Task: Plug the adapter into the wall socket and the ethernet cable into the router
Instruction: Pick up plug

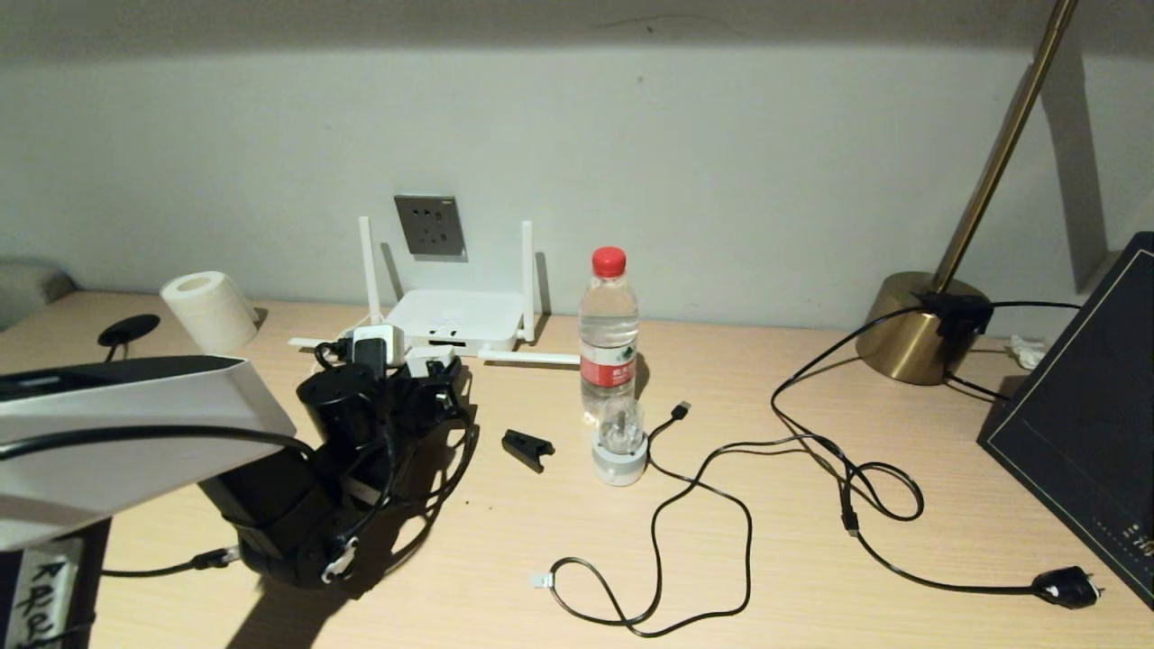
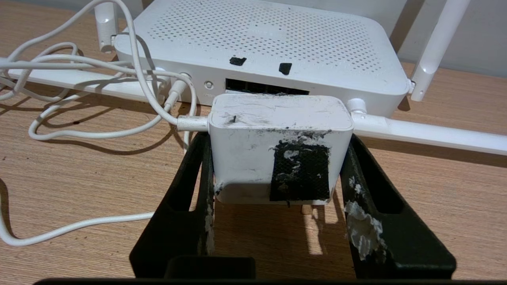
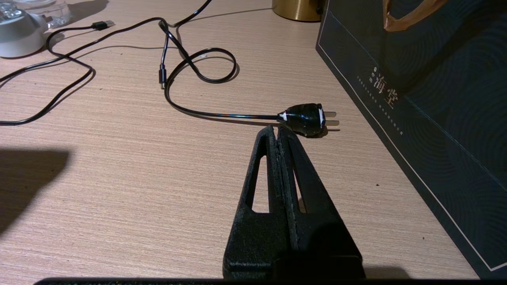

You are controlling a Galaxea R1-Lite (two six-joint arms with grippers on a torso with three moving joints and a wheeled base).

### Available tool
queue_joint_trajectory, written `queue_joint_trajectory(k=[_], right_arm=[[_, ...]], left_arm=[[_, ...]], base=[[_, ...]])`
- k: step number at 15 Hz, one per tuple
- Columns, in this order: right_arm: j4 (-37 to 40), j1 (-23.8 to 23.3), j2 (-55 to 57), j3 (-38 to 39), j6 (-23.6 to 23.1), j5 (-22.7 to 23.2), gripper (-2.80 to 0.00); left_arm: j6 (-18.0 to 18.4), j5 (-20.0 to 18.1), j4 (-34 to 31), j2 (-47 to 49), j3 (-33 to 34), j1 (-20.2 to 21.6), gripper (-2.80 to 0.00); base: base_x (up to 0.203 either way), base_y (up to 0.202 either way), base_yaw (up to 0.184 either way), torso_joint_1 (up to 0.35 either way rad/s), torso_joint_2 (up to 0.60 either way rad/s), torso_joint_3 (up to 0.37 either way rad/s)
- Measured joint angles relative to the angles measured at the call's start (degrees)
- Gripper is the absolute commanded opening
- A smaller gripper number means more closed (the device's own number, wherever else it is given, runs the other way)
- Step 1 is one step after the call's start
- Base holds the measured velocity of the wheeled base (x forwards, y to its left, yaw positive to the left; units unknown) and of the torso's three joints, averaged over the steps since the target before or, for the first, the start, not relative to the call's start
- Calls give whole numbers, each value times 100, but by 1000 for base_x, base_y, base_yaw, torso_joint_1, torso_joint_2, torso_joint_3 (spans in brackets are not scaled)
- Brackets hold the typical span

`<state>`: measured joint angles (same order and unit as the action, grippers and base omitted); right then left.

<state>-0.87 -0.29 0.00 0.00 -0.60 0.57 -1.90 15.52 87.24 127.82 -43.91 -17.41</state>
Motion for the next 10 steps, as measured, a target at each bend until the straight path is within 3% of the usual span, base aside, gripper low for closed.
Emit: queue_joint_trajectory(k=[6,7,10], right_arm=[[-1,-1,0,0,2,1,-280],[-3,-1,0,0,0,1,-280],[0,0,0,0,0,3,-280]], left_arm=[[-44,10,6,13,30,0,-280],[-44,22,5,9,41,0,0],[-49,41,-14,-10,74,0,0]], base=[[0,0,0,0,0,0],[0,0,0,0,0,0],[0,0,0,0,0,0]])
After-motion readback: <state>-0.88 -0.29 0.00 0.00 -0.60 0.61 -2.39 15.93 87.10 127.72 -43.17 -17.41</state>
